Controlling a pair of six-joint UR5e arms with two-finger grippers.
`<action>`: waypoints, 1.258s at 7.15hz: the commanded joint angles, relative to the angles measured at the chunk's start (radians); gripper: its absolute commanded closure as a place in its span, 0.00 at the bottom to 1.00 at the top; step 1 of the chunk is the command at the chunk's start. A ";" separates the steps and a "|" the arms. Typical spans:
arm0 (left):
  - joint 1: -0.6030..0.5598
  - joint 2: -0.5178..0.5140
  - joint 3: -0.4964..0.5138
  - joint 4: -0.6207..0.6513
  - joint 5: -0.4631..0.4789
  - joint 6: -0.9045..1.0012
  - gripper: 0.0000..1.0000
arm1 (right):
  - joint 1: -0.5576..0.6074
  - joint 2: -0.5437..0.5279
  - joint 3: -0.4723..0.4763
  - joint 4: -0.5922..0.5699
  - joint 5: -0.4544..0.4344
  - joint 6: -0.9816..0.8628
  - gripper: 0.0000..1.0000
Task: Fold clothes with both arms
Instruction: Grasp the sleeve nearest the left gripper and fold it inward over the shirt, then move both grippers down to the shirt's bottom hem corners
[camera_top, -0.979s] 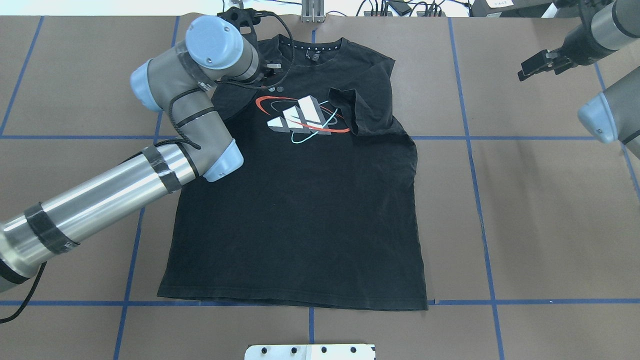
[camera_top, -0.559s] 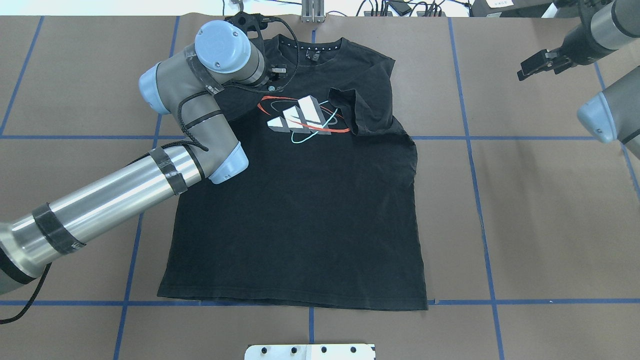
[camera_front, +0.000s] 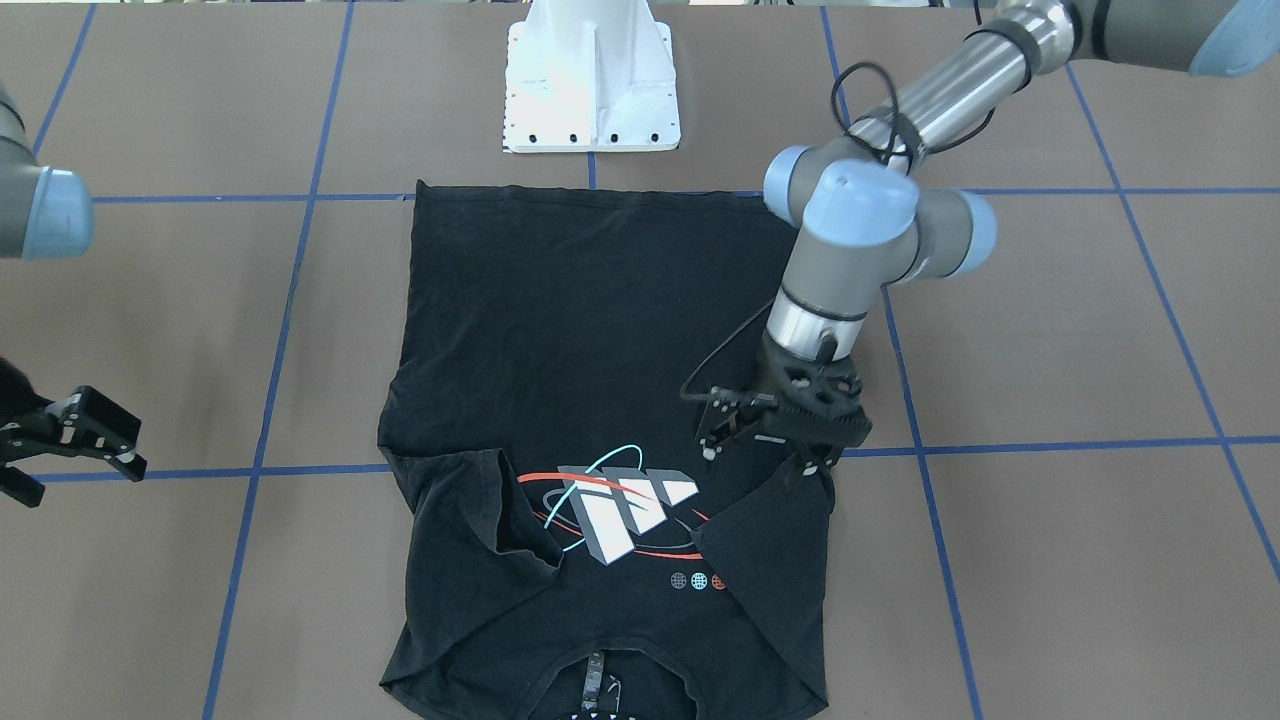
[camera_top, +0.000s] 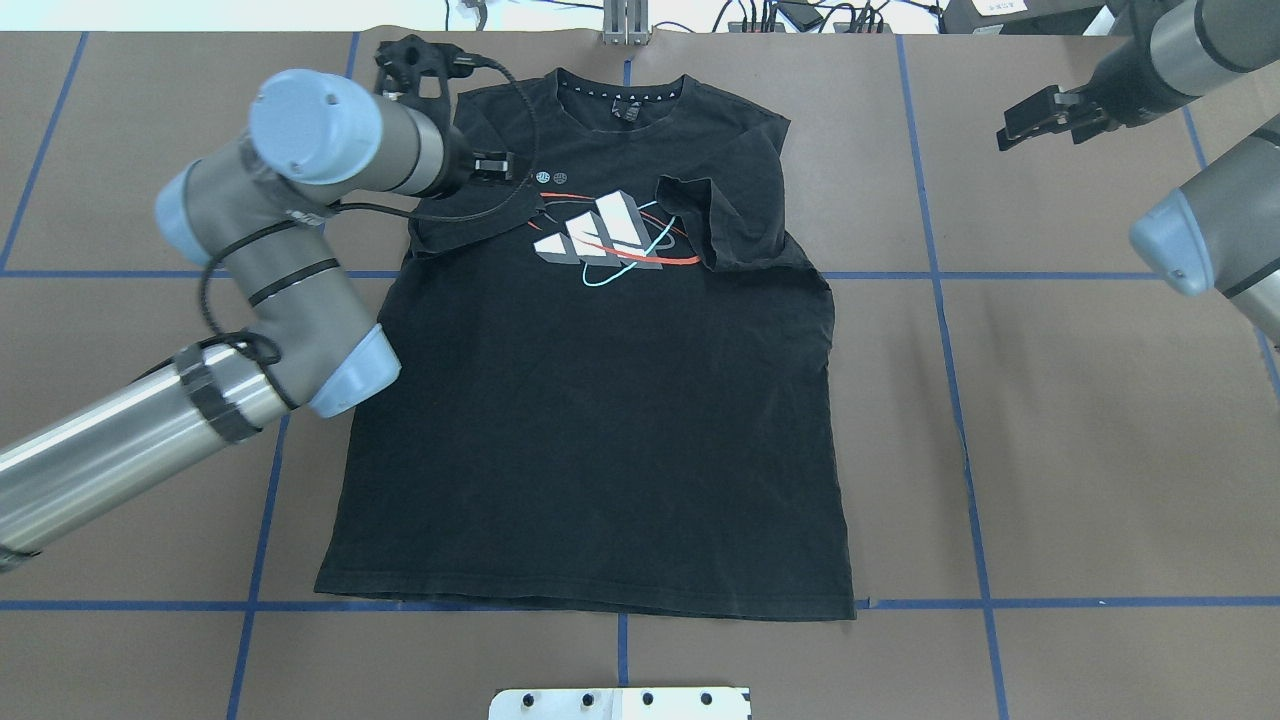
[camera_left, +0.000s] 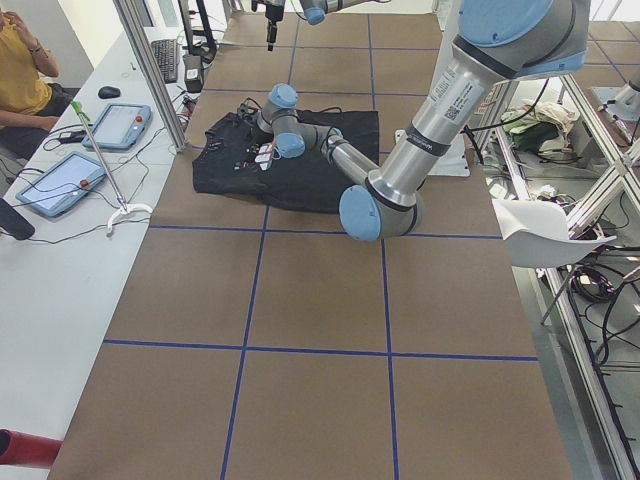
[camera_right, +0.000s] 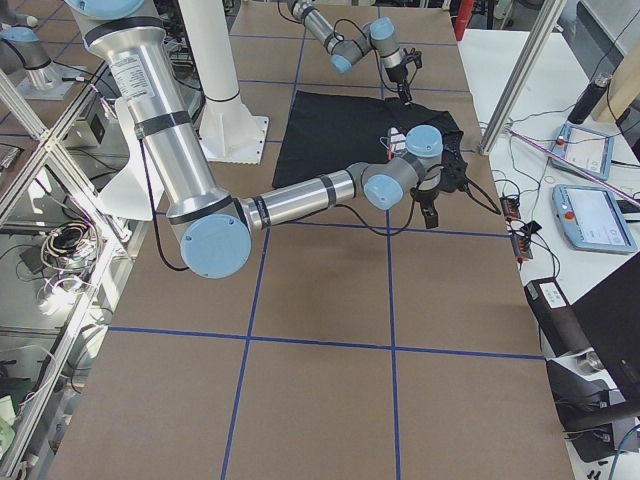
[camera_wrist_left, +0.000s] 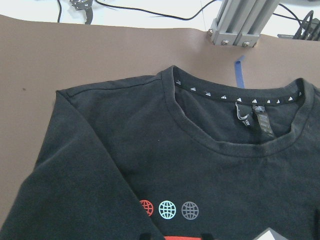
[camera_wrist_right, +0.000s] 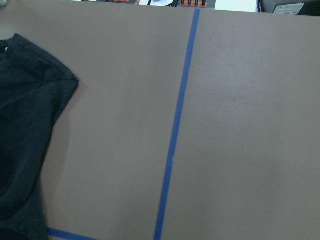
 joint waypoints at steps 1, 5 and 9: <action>0.011 0.137 -0.221 0.038 -0.063 0.012 0.00 | -0.160 -0.085 0.186 -0.003 -0.142 0.216 0.00; 0.140 0.422 -0.499 0.028 -0.063 -0.068 0.00 | -0.528 -0.334 0.516 -0.003 -0.439 0.549 0.00; 0.379 0.645 -0.510 -0.194 0.095 -0.258 0.00 | -0.880 -0.451 0.624 -0.003 -0.759 0.784 0.01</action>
